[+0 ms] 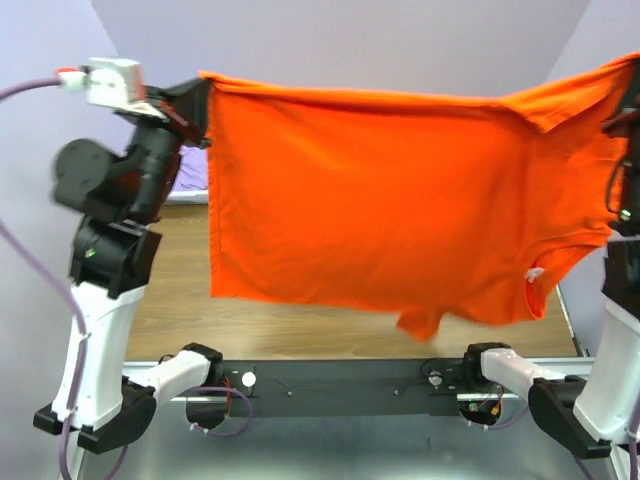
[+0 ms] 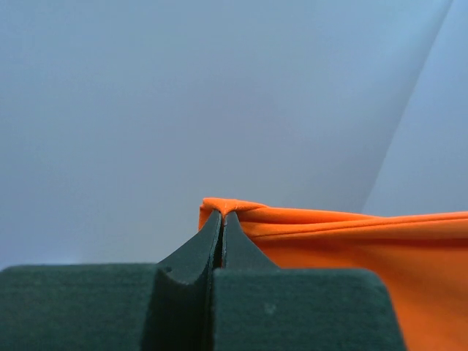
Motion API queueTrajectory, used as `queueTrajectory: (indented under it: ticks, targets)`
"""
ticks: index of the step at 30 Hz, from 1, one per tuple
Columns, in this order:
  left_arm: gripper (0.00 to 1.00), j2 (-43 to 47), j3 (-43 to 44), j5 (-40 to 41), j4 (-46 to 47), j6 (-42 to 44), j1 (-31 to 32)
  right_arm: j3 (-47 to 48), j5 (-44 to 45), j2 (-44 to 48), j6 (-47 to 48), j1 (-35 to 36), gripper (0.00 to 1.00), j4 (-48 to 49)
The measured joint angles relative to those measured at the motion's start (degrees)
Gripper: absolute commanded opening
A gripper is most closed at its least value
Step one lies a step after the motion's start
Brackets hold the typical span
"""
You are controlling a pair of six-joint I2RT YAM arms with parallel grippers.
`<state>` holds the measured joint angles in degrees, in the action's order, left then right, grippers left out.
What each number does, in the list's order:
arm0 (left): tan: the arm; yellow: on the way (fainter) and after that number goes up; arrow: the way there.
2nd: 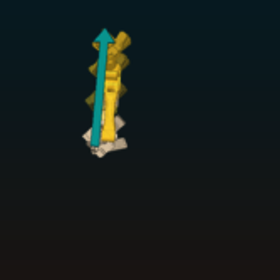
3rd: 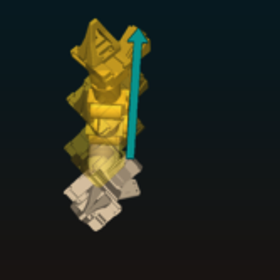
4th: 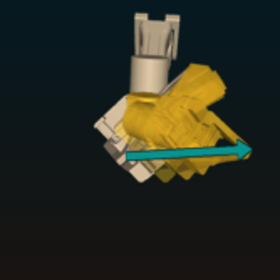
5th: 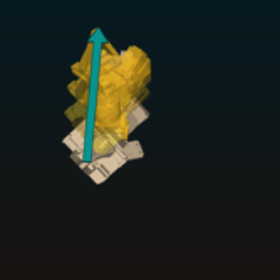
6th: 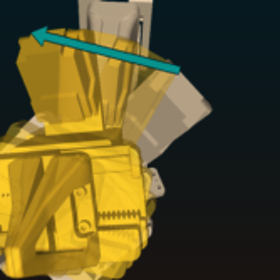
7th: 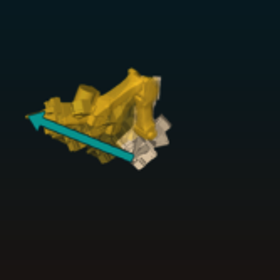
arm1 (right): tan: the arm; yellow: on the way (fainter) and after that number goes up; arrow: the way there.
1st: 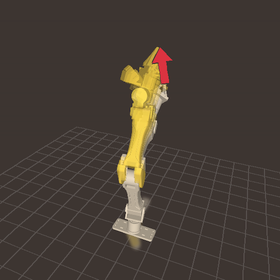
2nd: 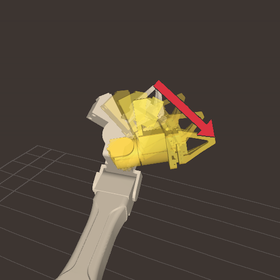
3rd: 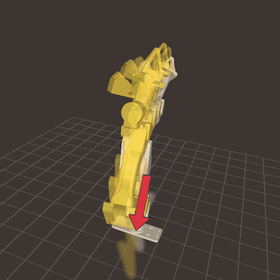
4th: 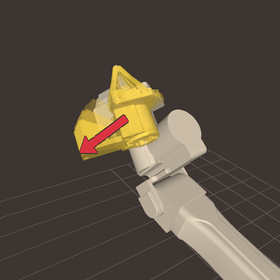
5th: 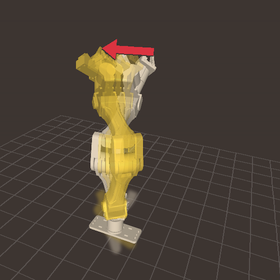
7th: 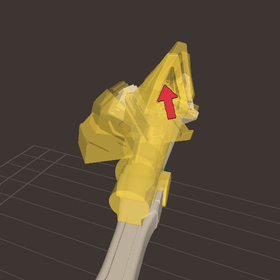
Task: Fold and stack the t-shirts
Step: Flatten the tshirt out, then fold the tshirt
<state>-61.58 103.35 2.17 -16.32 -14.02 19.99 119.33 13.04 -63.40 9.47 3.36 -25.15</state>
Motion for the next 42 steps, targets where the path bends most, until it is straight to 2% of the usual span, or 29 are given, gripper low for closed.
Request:
queueTrajectory:
  ticks: [4,7,10,14,17,23,31,42]
  targets:
    - [0.0,-0.98,-9.66,-0.33,0.44,0.09,-0.11,-8.46,-3.1,-0.39,2.78,-0.04,0.01,0.17]
    - [0.0,-4.11,-19.3,-0.28,2.58,-0.11,-0.15,-20.46,-4.79,-1.88,3.78,-0.07,0.01,1.22]
    - [0.0,-12.09,-30.38,0.22,5.97,-0.37,-0.17,-32.0,-5.81,-5.79,4.09,-0.07,0.0,3.39]
    - [0.0,-24.55,-37.22,2.23,8.52,-0.13,-0.37,-45.57,-6.91,-14.69,3.85,-0.07,0.01,7.48]
    - [0.0,-33.92,-36.15,3.96,10.69,0.44,-0.76,-49.99,-7.56,-22.08,3.06,-0.07,0.01,10.75]
    - [0.0,-49.48,-26.38,5.29,13.88,0.26,-1.9,-49.37,-7.93,-32.04,1.92,-0.11,0.01,18.56]
    - [0.0,-55.69,-17.22,5.49,14.03,-1.07,-5.11,-42.51,-8.52,-44.04,-0.04,-0.63,0.01,22.95]
    - [0.0,-59.1,-11.85,3.87,11.5,-1.68,-6.88,-37.31,-7.72,-44.72,-5.6,-0.79,0.0,20.0]
